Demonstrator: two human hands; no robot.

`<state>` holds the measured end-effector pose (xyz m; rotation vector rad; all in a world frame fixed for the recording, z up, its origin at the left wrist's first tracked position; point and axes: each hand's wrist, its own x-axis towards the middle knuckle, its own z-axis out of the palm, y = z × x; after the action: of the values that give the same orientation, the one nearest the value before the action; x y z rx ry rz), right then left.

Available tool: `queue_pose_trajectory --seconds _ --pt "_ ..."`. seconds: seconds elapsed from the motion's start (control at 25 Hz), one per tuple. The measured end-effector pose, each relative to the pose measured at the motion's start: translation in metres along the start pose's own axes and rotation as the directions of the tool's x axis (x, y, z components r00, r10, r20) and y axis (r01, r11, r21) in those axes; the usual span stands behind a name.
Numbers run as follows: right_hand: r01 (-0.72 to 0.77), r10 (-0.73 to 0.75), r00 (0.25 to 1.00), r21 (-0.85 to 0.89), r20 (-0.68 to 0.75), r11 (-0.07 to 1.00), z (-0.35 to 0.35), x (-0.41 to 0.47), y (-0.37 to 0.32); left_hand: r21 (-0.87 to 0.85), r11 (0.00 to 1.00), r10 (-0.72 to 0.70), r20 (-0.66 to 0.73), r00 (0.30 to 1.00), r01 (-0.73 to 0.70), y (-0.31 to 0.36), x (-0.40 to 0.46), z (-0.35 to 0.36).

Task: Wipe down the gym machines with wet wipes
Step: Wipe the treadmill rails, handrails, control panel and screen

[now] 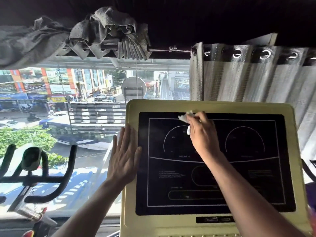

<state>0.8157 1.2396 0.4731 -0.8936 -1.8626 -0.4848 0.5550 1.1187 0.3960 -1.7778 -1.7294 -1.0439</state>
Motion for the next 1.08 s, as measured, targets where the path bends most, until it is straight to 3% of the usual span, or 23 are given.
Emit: queue_pose_trajectory --seconds 0.08,0.16,0.32,0.44,0.56,0.64,0.76,0.88,1.08 --pt "-0.033 0.033 0.999 -0.022 -0.018 0.999 0.009 0.026 -0.013 0.028 1.000 0.012 -0.023 1.000 -0.011 0.005 0.023 -0.005" --pt "0.034 -0.036 0.999 0.070 0.028 0.997 0.022 0.026 -0.048 0.036 0.999 -0.007 -0.037 0.999 0.009 0.011 0.055 -0.008" --pt "0.130 -0.148 0.982 0.151 0.114 0.980 0.027 -0.034 -0.060 0.119 0.993 0.014 -0.086 0.996 -0.004 0.014 0.071 0.003" --pt "-0.013 0.010 0.999 0.076 0.043 0.997 0.008 -0.056 -0.009 0.150 0.989 0.018 -0.086 0.996 -0.004 0.013 0.068 0.004" --pt "-0.228 0.226 0.970 -0.016 -0.086 0.973 0.000 -0.014 0.028 0.200 0.980 0.013 -0.076 0.997 0.003 0.015 0.071 0.005" --pt "-0.173 0.173 0.981 0.011 -0.090 0.985 0.006 0.012 0.008 0.195 0.981 0.020 -0.084 0.996 -0.003 0.015 0.069 0.004" --pt "0.003 -0.004 0.998 0.007 0.065 1.000 0.024 -0.012 -0.031 0.202 0.979 0.025 -0.092 0.995 -0.006 0.016 0.067 0.003" --pt "0.075 -0.074 0.995 -0.022 0.060 0.997 0.009 -0.061 -0.007 0.226 0.974 0.008 -0.070 0.998 0.008 0.017 0.067 0.003" --pt "-0.302 0.294 0.952 -0.102 -0.088 0.948 -0.025 -0.025 0.084 0.231 0.969 0.107 -0.085 0.991 -0.084 0.043 0.073 0.006"
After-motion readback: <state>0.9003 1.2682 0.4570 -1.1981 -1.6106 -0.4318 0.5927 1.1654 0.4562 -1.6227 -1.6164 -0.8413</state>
